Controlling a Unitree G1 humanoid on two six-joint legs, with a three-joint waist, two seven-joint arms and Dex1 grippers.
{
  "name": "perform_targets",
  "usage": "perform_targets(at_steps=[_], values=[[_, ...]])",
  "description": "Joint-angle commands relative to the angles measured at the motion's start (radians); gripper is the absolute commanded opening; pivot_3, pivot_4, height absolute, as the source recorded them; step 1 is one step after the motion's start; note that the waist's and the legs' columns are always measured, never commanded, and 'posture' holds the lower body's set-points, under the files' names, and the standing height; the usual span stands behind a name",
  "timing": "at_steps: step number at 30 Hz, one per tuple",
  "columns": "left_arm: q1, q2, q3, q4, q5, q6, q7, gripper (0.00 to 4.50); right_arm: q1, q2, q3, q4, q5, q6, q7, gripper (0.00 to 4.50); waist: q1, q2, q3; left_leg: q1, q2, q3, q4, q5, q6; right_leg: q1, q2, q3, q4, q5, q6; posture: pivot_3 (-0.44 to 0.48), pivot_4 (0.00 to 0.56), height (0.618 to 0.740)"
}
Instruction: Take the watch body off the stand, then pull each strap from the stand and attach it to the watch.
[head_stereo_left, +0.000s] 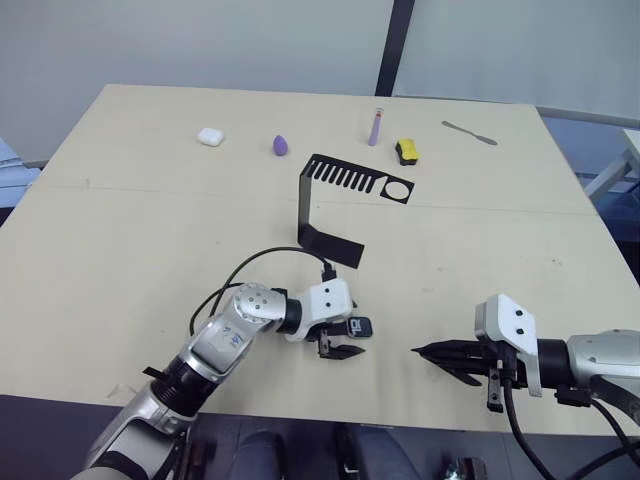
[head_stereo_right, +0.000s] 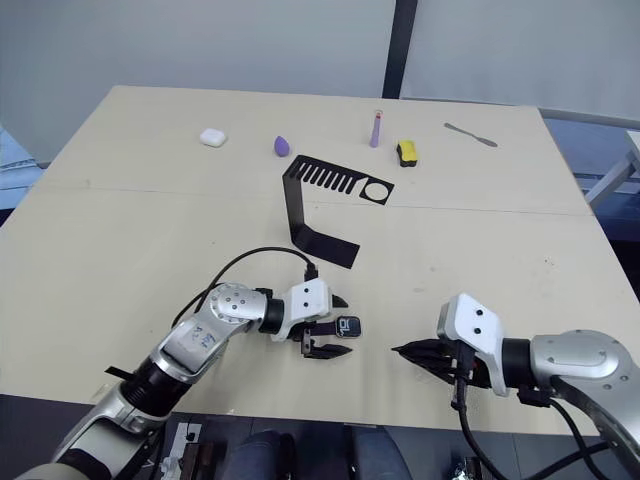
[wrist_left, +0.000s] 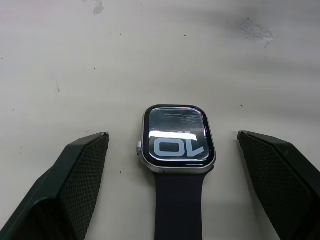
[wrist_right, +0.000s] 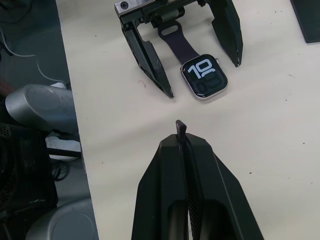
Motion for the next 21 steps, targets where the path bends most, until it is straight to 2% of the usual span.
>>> perform_targets(at_steps=[1, 5, 9, 14, 18, 21], values=[[0.002, -0.008, -0.003, -0.012, -0.003, 0.017, -0.013, 3.56, -0.011, 0.014, -0.001, -0.028, -0.002, 0.002, 0.0, 0.0, 0.0, 0.0, 0.0, 0.0, 0.0, 0.0, 0.001, 0.0, 0.0, 0.0, 0.0, 0.0, 0.0, 0.0, 0.0, 0.0, 0.15, 0.74], [-0.001, -0.008, 0.012, -0.005, -0.024, 0.044, -0.04, 1.6, -0.018, 0.023, 0.003, -0.029, -0.017, 0.001, -0.005, 0.0, -0.001, 0.0, 0.0, 0.0, 0.0, 0.0, 0.002, 0.0, 0.0, 0.0, 0.0, 0.0, 0.002, 0.0, 0.0, 0.0, 0.15, 0.74], [-0.032, -0.001, 0.054, 0.023, -0.098, 0.141, -0.103, 1.58, -0.044, 0.042, 0.015, -0.035, -0.067, -0.022, -0.029, 0.0, -0.001, 0.0, 0.0, 0.0, 0.0, 0.0, 0.003, 0.0, 0.0, 0.0, 0.0, 0.0, 0.003, 0.0, 0.0, 0.0, 0.15, 0.74], [-0.122, 0.011, 0.192, 0.096, -0.345, 0.464, -0.238, 1.58, -0.102, 0.077, 0.037, -0.072, -0.118, -0.042, -0.066, 0.0, -0.004, 0.0, 0.0, 0.0, 0.0, 0.0, 0.004, 0.0, 0.0, -0.001, 0.001, 0.0, 0.004, 0.0, 0.0, 0.0, 0.15, 0.74], [-0.19, 0.017, 0.282, 0.218, -0.481, 0.662, -0.291, 1.58, -0.181, 0.102, 0.109, -0.113, -0.185, -0.059, -0.101, 0.0, -0.003, 0.0, 0.0, 0.0, 0.0, 0.0, 0.005, 0.0, -0.001, 0.0, 0.0, -0.001, 0.004, 0.0, 0.0, 0.0, 0.15, 0.74], [-0.223, 0.012, 0.319, 0.285, -0.525, 0.726, -0.293, 1.58, -0.245, 0.117, 0.182, -0.132, -0.26, -0.077, -0.123, 0.0, -0.003, 0.0, 0.0, -0.001, 0.0, 0.0, 0.006, 0.0, -0.001, -0.001, 0.0, -0.001, 0.004, 0.0, 0.0, 0.0, 0.15, 0.74]])
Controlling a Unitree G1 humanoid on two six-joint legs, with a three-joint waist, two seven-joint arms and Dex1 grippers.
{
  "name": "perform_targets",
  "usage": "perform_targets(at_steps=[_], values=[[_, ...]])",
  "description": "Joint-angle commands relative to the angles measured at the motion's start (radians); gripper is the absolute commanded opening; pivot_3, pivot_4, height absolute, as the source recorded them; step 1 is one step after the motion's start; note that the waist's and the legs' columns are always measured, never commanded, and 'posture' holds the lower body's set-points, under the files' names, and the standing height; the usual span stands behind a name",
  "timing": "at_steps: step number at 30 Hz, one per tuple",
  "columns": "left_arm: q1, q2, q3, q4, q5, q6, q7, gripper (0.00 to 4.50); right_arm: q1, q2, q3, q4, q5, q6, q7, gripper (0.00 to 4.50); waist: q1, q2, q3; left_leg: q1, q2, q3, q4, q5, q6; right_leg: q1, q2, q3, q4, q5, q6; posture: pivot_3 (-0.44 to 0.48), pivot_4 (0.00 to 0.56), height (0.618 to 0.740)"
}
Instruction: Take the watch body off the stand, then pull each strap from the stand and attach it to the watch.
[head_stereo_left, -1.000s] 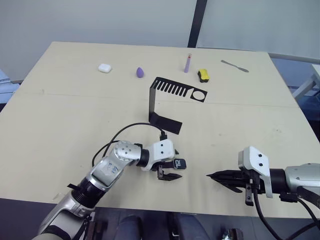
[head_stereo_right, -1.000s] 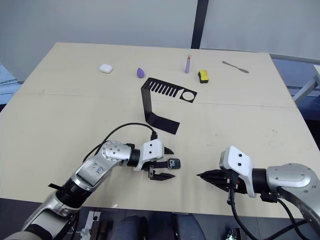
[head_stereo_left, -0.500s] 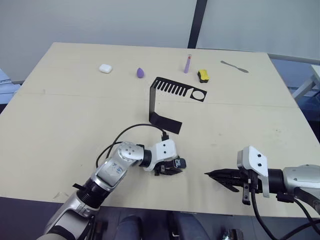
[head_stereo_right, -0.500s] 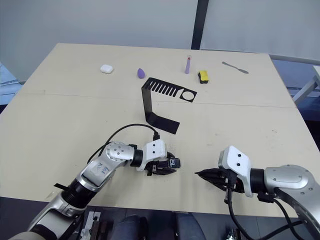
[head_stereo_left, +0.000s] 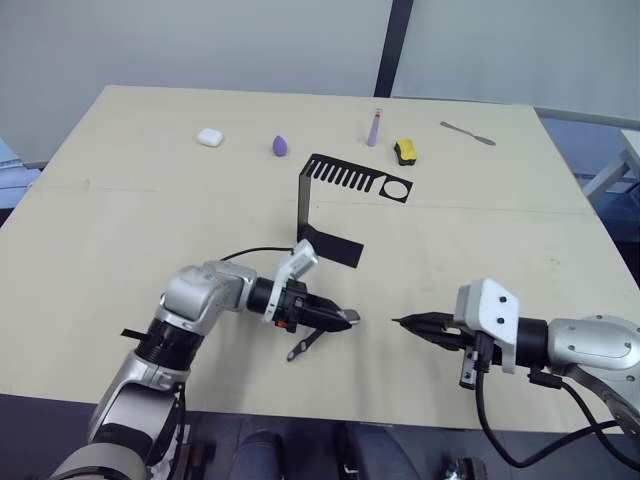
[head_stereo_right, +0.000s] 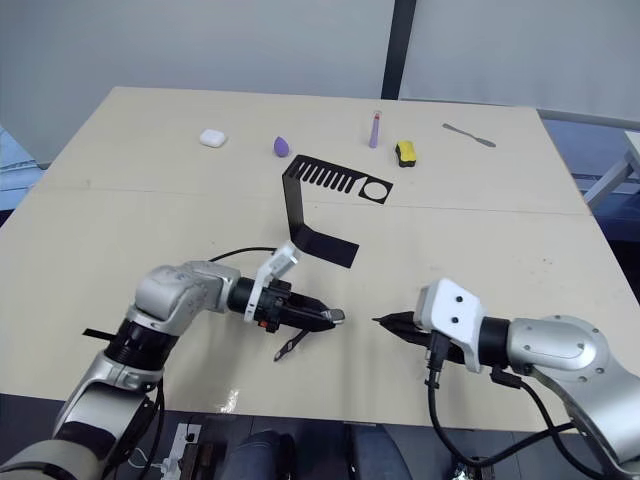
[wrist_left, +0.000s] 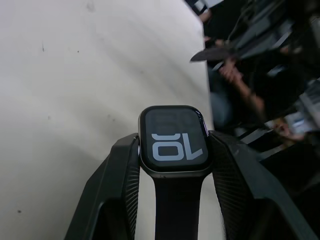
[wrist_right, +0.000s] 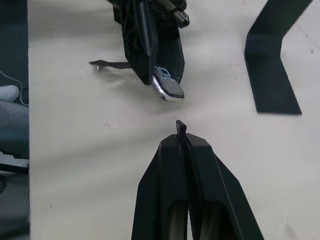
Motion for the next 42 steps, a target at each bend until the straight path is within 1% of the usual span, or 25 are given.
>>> perform_targets(at_steps=[1, 3, 7, 12, 24, 42], values=[[-0.036, -0.012, 0.056, 0.062, -0.07, 0.076, -0.005, 1.58, -0.065, 0.015, 0.066, -0.047, -0.09, -0.038, -0.04, 0.0, 0.001, 0.0, 0.0, 0.0, 0.0, 0.0, 0.0, 0.0, 0.0, 0.0, 0.0, 0.0, 0.0, 0.0, 0.0, 0.0, 0.15, 0.74], [-0.046, -0.017, 0.075, 0.093, -0.079, 0.094, 0.012, 1.58, -0.099, 0.026, 0.102, -0.051, -0.129, -0.04, -0.053, 0.0, 0.002, 0.0, 0.0, -0.001, 0.0, 0.0, 0.0, 0.0, 0.0, -0.001, 0.0, 0.0, 0.0, 0.0, 0.0, 0.0, 0.15, 0.74], [-0.053, -0.007, 0.094, 0.107, -0.108, 0.112, 0.005, 1.58, -0.151, 0.033, 0.171, -0.038, -0.226, -0.07, -0.059, 0.0, 0.002, 0.0, 0.0, -0.001, 0.0, 0.0, 0.001, 0.0, 0.0, -0.001, 0.0, 0.0, 0.0, 0.0, 0.0, 0.0, 0.15, 0.74], [-0.057, -0.005, 0.107, 0.12, -0.116, 0.119, 0.019, 1.58, -0.179, 0.068, 0.216, -0.015, -0.28, -0.073, -0.064, 0.0, 0.001, 0.0, 0.0, -0.001, 0.0, 0.0, 0.001, 0.0, 0.0, -0.001, -0.001, 0.0, 0.001, 0.0, 0.0, 0.0, 0.15, 0.74], [-0.061, -0.002, 0.104, 0.132, -0.118, 0.101, 0.019, 1.58, -0.214, 0.119, 0.249, 0.024, -0.343, -0.079, -0.046, 0.0, 0.002, 0.0, 0.0, -0.001, 0.0, 0.0, 0.002, 0.0, 0.0, -0.001, -0.001, 0.0, 0.002, 0.0, -0.001, 0.0, 0.15, 0.74], [-0.06, -0.019, 0.124, 0.13, -0.134, 0.104, 0.041, 1.58, -0.232, 0.14, 0.263, 0.039, -0.356, -0.071, -0.03, 0.0, 0.001, 0.0, 0.0, -0.001, 0.0, 0.0, 0.002, 0.0, 0.0, -0.002, -0.001, 0.0, 0.004, -0.001, -0.001, 0.0, 0.15, 0.74]])
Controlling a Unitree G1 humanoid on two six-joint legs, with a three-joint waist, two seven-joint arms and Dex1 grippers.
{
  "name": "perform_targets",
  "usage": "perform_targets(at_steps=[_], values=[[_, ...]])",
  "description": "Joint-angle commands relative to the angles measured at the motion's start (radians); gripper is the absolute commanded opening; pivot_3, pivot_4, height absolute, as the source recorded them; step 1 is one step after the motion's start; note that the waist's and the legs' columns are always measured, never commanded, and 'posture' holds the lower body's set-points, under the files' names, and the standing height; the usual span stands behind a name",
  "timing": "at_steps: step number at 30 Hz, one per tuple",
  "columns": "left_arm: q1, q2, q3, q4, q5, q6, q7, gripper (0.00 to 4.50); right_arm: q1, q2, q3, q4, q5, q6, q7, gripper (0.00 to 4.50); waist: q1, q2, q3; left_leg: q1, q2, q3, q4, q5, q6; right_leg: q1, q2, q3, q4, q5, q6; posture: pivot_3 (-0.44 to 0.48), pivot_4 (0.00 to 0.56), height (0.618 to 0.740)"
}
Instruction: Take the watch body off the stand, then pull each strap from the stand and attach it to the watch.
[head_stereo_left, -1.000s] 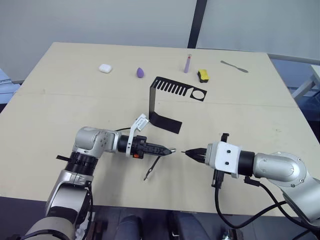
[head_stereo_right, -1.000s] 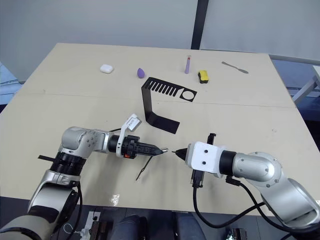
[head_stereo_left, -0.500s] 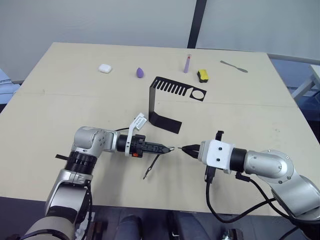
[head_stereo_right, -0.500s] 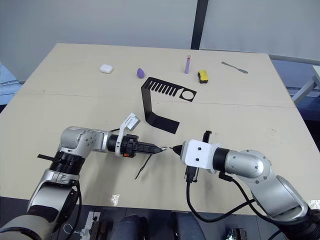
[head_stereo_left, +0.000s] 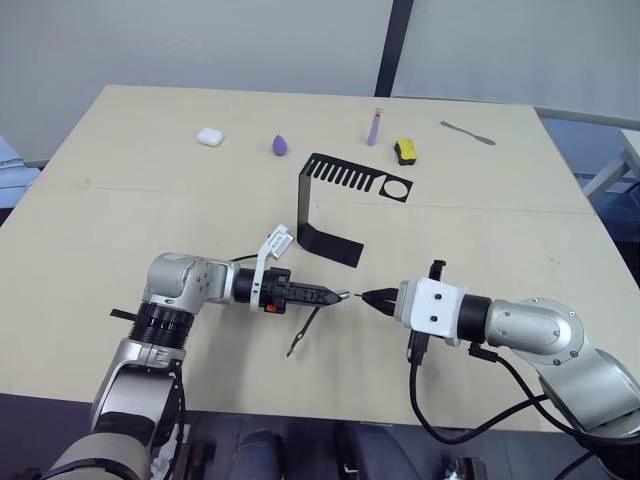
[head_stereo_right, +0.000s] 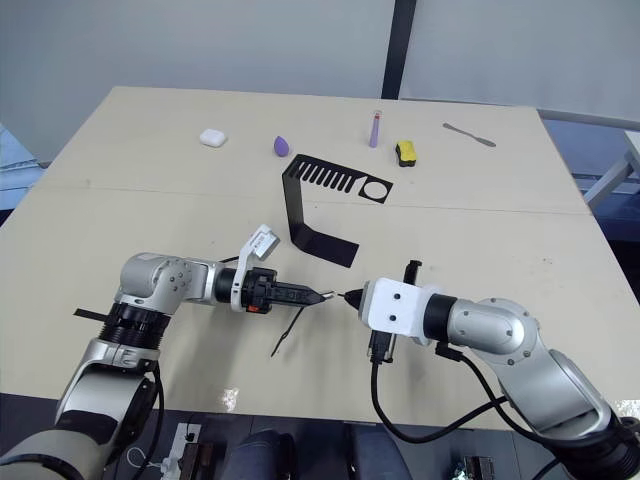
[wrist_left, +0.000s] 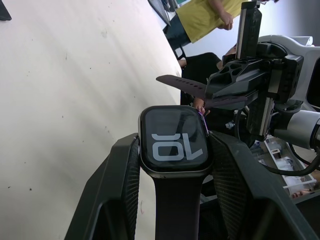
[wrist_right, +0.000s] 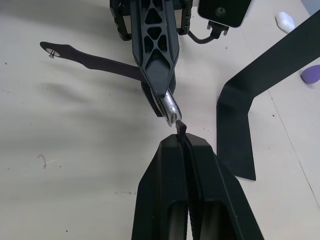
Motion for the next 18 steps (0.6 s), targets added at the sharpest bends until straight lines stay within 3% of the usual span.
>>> perform_targets(at_steps=[1, 18], values=[[-0.021, -0.011, 0.026, -0.011, -0.028, -0.01, 0.005, 1.58, -0.018, 0.009, 0.002, -0.012, -0.006, -0.007, 0.007, 0.0, 0.0, 0.0, 0.0, 0.0, 0.0, 0.0, 0.0, 0.0, 0.0, 0.0, 0.0, 0.0, 0.0, 0.0, 0.0, 0.0, 0.15, 0.74], [-0.018, -0.012, 0.027, -0.024, -0.045, -0.004, 0.011, 1.58, -0.015, 0.001, -0.005, 0.002, -0.013, -0.004, 0.002, 0.0, 0.0, 0.0, 0.0, 0.0, 0.0, 0.0, 0.0, 0.0, 0.0, 0.0, 0.0, 0.0, 0.002, 0.0, -0.001, 0.0, 0.15, 0.74]])
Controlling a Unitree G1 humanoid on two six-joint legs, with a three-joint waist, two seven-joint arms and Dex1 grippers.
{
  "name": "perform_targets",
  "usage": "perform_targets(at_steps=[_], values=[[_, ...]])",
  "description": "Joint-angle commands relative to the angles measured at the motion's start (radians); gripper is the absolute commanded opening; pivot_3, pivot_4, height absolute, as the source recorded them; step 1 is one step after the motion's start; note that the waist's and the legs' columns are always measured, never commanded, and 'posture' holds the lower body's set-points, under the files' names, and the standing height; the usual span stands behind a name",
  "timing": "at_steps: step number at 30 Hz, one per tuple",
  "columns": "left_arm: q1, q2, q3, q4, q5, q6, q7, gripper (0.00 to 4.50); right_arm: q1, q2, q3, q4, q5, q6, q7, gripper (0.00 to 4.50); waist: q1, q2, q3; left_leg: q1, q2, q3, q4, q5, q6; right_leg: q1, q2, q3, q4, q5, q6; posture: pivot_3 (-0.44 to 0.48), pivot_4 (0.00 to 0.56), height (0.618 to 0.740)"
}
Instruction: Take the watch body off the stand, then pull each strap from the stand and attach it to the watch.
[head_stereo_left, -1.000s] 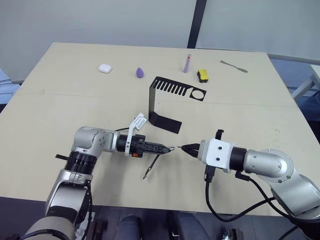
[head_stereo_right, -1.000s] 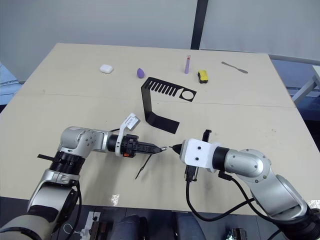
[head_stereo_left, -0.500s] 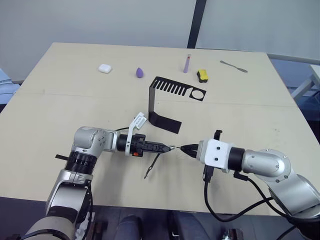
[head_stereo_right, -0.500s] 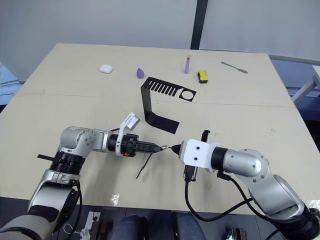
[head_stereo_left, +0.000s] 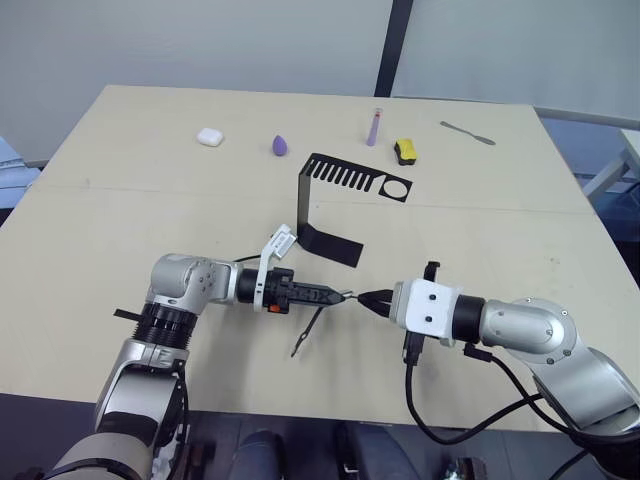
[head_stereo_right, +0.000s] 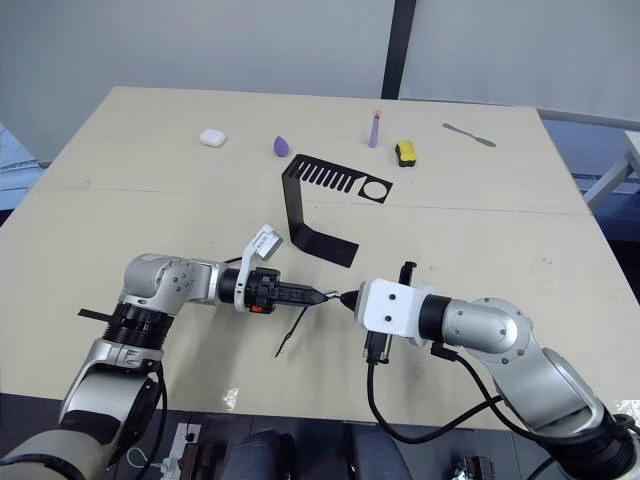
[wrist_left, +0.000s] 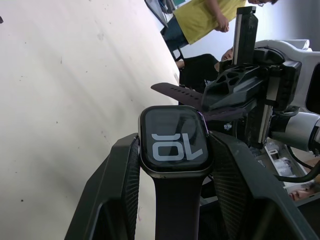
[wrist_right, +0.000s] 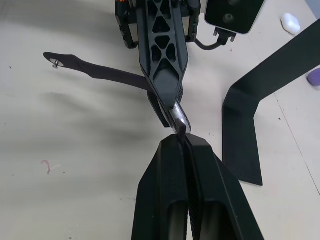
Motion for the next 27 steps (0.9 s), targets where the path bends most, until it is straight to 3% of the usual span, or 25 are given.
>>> perform_targets(at_steps=[1, 27], values=[[-0.016, 0.002, 0.027, -0.031, -0.036, 0.002, -0.005, 1.58, -0.001, -0.006, -0.028, -0.012, -0.012, -0.007, 0.002, 0.0, 0.0, 0.0, 0.0, 0.0, 0.0, 0.0, 0.0, 0.0, 0.0, 0.0, 0.0, 0.0, 0.0, 0.0, 0.0, 0.0, 0.15, 0.74], [-0.009, 0.013, 0.018, -0.036, -0.044, -0.007, -0.002, 1.58, -0.015, -0.007, -0.08, -0.041, 0.037, 0.041, 0.012, 0.0, 0.0, 0.0, 0.0, 0.0, 0.0, 0.0, 0.0, 0.0, 0.0, 0.0, 0.0, 0.0, 0.001, 0.0, 0.0, 0.0, 0.15, 0.74]])
